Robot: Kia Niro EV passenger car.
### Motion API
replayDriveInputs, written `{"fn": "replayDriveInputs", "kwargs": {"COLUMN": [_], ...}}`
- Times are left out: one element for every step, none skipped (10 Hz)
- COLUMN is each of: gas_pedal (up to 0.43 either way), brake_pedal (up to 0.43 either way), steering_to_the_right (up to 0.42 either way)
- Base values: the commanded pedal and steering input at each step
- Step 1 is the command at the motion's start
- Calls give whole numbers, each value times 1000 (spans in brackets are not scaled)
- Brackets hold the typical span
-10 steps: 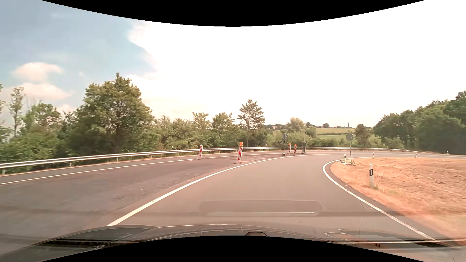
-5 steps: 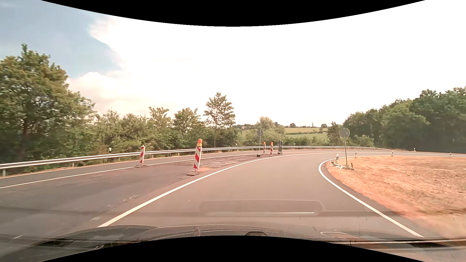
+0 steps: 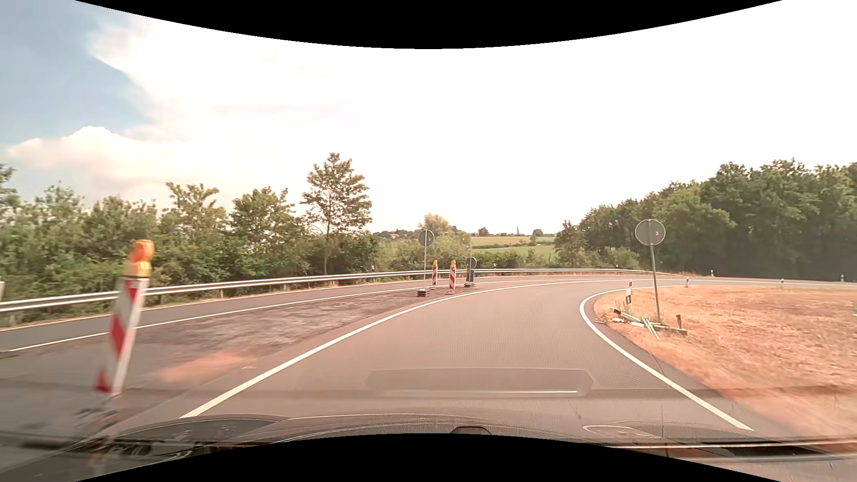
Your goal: Follow the waypoints while adhering to traffic rules and regulations
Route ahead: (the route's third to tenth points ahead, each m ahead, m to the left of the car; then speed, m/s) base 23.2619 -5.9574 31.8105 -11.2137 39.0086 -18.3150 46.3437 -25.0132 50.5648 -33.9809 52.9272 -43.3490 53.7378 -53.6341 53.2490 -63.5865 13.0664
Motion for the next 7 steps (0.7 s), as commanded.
{"fn": "replayDriveInputs", "kwargs": {"gas_pedal": [138, 138, 138, 138, 138, 138, 138], "brake_pedal": [0, 0, 0, 0, 0, 0, 0], "steering_to_the_right": [91, 87, 81, 80, 81, 88, 94]}}
